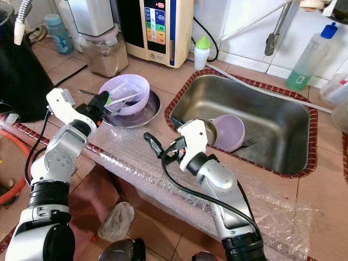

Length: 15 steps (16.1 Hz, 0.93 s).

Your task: Kitchen organization

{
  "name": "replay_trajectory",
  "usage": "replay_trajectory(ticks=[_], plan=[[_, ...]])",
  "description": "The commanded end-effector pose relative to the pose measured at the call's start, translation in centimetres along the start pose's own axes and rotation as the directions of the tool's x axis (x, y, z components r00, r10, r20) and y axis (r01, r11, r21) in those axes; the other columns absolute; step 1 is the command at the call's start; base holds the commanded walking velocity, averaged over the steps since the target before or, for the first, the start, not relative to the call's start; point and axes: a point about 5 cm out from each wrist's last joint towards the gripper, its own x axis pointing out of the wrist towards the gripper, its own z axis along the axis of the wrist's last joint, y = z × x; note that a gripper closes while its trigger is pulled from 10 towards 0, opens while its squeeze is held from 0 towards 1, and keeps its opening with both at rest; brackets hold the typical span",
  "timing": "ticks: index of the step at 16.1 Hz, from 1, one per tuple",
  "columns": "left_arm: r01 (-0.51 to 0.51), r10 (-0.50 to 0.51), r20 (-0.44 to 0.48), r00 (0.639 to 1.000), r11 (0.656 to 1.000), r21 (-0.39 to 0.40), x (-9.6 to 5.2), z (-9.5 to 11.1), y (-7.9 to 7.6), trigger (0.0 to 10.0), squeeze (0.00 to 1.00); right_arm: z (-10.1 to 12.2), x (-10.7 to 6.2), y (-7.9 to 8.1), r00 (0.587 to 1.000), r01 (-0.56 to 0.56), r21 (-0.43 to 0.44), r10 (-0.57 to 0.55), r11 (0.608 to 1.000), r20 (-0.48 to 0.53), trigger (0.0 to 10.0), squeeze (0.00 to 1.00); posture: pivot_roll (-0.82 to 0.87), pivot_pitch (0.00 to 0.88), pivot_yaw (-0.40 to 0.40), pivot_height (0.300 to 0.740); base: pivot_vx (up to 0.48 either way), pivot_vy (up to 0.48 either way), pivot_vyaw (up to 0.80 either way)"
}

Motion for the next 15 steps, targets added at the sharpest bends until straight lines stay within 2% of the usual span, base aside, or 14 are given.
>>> replay_trajectory(ticks=[1,2,3,6,7,9,11,12,15], plan=[[-0.001,0.001,0.0,1.0,1.0,0.016,0.1,0.6,-0.3,0.0,0.0,0.2,0.2,-0.1,1.0,0.006,-0.01,-0.006,1.0,0.005,10.0,0.0,-0.02,0.043,0.054,0.74,0.0,0.0,0.0],[-0.003,0.004,-0.002,1.0,1.0,0.024,0.1,0.8,-0.4,0.0,0.0,0.2,0.3,-0.2,1.0,0.008,-0.012,-0.008,1.0,0.008,10.0,0.0,-0.02,0.043,0.054,0.74,0.0,0.0,0.0],[0.011,-0.011,-0.004,1.0,0.997,0.071,0.1,1.3,-0.7,0.0,0.0,0.3,0.4,-0.3,1.0,0.016,-0.017,-0.015,1.0,0.011,10.0,0.0,-0.02,0.043,0.054,0.74,0.0,0.0,0.0],[0.03,-0.029,-0.006,1.0,0.99,0.138,0.1,2.2,-1.3,0.0,0.0,0.3,0.4,-0.6,0.999,0.031,-0.02,-0.031,0.999,0.014,10.0,0.0,-0.02,0.038,0.06,0.74,0.0,0.0,0.0],[0.051,-0.047,-0.023,0.999,0.981,0.186,0.1,2.6,-1.6,0.0,0.0,0.2,0.5,-0.6,0.999,0.038,-0.022,-0.038,0.999,0.016,10.0,0.0,-0.02,0.038,0.06,0.74,0.0,0.0,0.0],[0.078,-0.069,-0.045,0.997,0.97,0.231,0.2,2.6,-1.7,0.0,0.0,0.2,0.7,-0.6,0.999,0.043,-0.026,-0.043,0.999,0.016,10.0,0.0,-0.02,0.035,0.061,0.74,0.0,0.0,0.0],[0.152,-0.135,-0.079,0.988,0.942,0.3,0.2,2.3,-2.2,0.0,0.0,0.2,0.7,-0.8,0.999,0.052,-0.031,-0.051,0.998,0.017,10.0,0.0,-0.02,0.035,0.061,0.74,0.0,0.0,0.0],[0.178,-0.167,-0.063,0.984,0.916,0.359,0.3,2.6,-2.7,0.0,0.0,0.2,0.8,-0.8,0.998,0.054,-0.032,-0.054,0.998,0.017,10.0,0.0,-0.02,0.035,0.061,0.74,0.0,0.0,0.0],[0.22,-0.253,0.009,0.968,0.858,0.464,0.4,4.0,-4.5,0.0,0.0,0.2,0.8,-1.0,0.998,0.064,-0.038,-0.063,0.997,0.018,10.0,0.0,-0.03,0.032,0.062,0.74,0.0,0.0,0.0]])
